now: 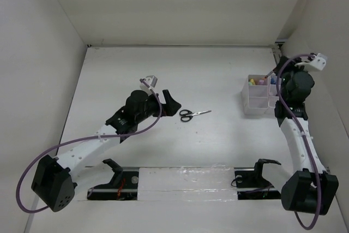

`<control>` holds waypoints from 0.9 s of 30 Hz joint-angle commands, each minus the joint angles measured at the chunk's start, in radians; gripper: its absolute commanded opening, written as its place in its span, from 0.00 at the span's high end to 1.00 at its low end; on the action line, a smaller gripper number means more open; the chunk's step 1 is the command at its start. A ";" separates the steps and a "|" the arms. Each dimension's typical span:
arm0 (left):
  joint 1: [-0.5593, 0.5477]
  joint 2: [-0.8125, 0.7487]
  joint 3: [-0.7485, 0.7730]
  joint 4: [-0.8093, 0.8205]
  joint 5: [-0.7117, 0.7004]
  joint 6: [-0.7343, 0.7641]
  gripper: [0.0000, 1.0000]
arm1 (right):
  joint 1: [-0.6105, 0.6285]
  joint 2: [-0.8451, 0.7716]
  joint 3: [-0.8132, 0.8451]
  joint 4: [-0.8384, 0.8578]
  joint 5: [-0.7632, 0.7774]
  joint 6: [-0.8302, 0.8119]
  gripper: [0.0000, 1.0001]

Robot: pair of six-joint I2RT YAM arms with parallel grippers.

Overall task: Sort the stationery into containers
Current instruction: Place the pen in the storage box.

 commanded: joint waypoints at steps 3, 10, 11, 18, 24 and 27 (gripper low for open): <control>0.002 -0.050 -0.026 0.002 -0.023 -0.022 0.00 | -0.069 0.018 -0.034 0.107 0.199 -0.055 1.00; 0.002 -0.131 -0.055 0.036 0.061 -0.031 0.00 | -0.152 0.133 -0.042 0.176 0.186 -0.042 1.00; 0.002 -0.131 -0.055 0.046 0.070 -0.031 0.00 | -0.152 0.147 -0.042 0.176 0.185 -0.042 1.00; 0.002 -0.086 -0.055 0.079 0.127 -0.031 0.00 | -0.200 0.252 -0.031 0.176 0.212 -0.073 1.00; 0.002 -0.066 -0.055 0.112 0.159 -0.031 0.00 | -0.247 0.312 0.003 0.176 0.212 -0.075 1.00; 0.002 -0.047 -0.064 0.123 0.171 -0.020 0.00 | -0.257 0.335 0.013 0.176 0.201 -0.066 1.00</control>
